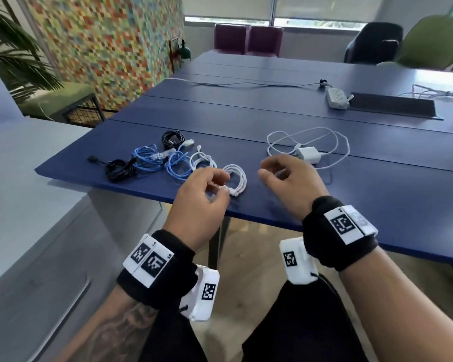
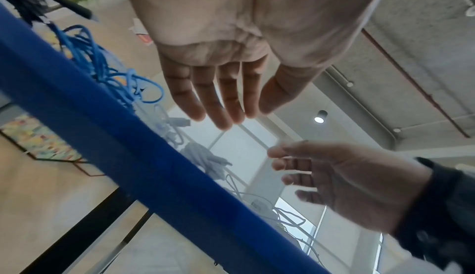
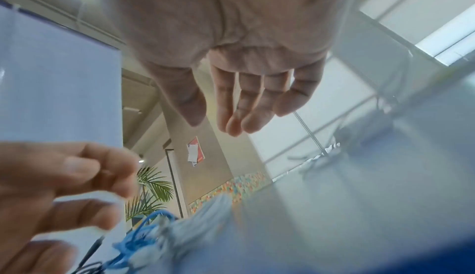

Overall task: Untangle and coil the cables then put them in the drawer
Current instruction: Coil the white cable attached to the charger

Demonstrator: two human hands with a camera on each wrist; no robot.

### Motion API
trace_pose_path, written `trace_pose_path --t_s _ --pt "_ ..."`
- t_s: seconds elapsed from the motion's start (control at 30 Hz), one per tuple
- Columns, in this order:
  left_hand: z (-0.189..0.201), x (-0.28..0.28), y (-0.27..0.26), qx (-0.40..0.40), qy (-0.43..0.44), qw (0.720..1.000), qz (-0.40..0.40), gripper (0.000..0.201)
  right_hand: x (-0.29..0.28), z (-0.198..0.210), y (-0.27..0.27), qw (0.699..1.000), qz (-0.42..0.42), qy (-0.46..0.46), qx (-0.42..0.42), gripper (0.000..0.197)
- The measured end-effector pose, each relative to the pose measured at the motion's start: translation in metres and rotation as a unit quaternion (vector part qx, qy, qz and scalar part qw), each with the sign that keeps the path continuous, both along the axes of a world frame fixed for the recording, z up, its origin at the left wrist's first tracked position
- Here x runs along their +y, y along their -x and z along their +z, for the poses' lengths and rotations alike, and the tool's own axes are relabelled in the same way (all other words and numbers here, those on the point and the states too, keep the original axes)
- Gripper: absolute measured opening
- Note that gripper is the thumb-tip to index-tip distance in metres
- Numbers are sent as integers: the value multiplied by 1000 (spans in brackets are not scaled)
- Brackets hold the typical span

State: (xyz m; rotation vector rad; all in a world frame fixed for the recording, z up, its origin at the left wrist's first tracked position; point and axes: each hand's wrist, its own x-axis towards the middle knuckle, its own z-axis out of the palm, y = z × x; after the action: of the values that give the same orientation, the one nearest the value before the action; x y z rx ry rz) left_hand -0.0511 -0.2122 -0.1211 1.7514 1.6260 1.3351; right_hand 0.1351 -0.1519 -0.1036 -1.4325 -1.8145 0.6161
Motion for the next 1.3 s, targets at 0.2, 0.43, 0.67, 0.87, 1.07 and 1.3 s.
trace_pose_path --t_s 0.2,0.43,0.67,0.87,1.07,1.3 --pt "34 21 -26 113 49 986 -112 4 53 54 -44 991 -4 -14 -135 17" --pt "58 56 -52 234 88 957 -149 15 99 32 -73 903 -11 99 -417 50" --pt "54 61 -55 184 81 967 -159 11 87 28 -83 896 -11 130 -425 43" --pt "43 47 -63 144 58 970 -188 25 36 30 -92 899 5 109 -424 39" --pt "14 6 -83 151 37 941 -302 83 -34 37 -79 921 48 120 -369 40" --pt "-15 -35 -60 69 111 945 -299 88 -88 22 -49 960 106 126 -228 35"
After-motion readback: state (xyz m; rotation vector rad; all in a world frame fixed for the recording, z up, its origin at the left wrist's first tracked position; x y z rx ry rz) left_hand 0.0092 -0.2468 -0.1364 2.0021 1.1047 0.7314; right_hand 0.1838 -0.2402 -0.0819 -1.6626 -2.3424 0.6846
